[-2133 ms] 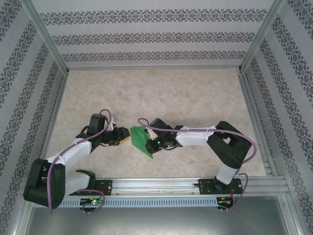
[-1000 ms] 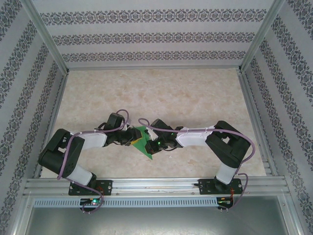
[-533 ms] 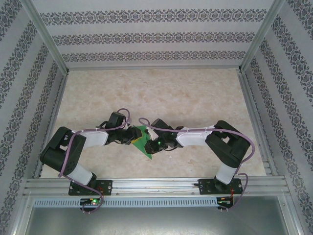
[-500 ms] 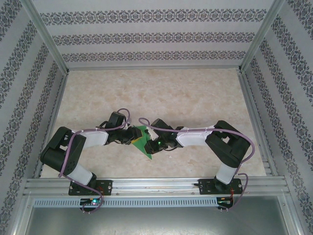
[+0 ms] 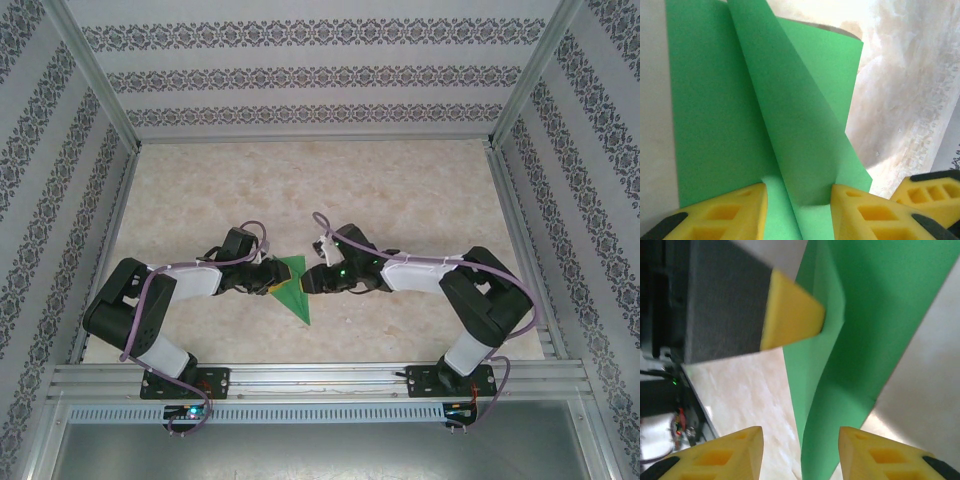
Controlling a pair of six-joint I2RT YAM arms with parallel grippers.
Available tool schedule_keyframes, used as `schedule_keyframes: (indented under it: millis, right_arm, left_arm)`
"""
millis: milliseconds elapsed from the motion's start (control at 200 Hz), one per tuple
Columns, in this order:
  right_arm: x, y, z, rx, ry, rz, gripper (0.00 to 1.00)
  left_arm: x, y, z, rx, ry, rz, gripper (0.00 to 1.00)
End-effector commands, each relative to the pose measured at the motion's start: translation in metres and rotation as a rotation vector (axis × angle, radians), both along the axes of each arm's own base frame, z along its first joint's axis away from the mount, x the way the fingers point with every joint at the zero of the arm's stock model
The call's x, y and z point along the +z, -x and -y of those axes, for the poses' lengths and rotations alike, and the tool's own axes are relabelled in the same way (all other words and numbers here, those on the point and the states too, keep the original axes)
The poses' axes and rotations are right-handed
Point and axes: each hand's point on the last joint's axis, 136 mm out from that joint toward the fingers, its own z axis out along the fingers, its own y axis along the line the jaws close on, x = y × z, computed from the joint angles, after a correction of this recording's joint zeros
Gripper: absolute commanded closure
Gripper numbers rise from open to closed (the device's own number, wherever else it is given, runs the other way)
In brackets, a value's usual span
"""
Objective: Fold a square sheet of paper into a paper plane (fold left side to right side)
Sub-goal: Fourth fold the wing at the center of the table.
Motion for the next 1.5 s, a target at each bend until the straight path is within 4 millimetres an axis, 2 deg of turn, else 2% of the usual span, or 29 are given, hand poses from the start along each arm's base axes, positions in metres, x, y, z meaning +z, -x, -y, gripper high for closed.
schedule_keyframes:
  millis: [0,305,954,1494]
  right_arm:
    - [0.007,0.001,-0.012,0.025,-0.081,-0.031,0.57]
    - [-0.009,-0.005,-0.028,0.029,-0.077,-0.057,0.62]
    - [-0.03,-0.008,-0.017,-0.002,0.008,-0.057,0.99]
    - [-0.044,-0.011,-0.007,-0.017,0.089,-0.054,1.0]
  left_arm:
    - [-0.015,0.007,-0.005,-0.004,-0.066,-0.032,0.62]
    - [-0.015,0.007,-0.005,-0.004,-0.067,-0.033,0.62]
    - [-0.016,0.007,-0.005,-0.004,-0.067,-0.034,0.62]
    - [-0.015,0.006,-0.004,-0.005,-0.068,-0.031,0.62]
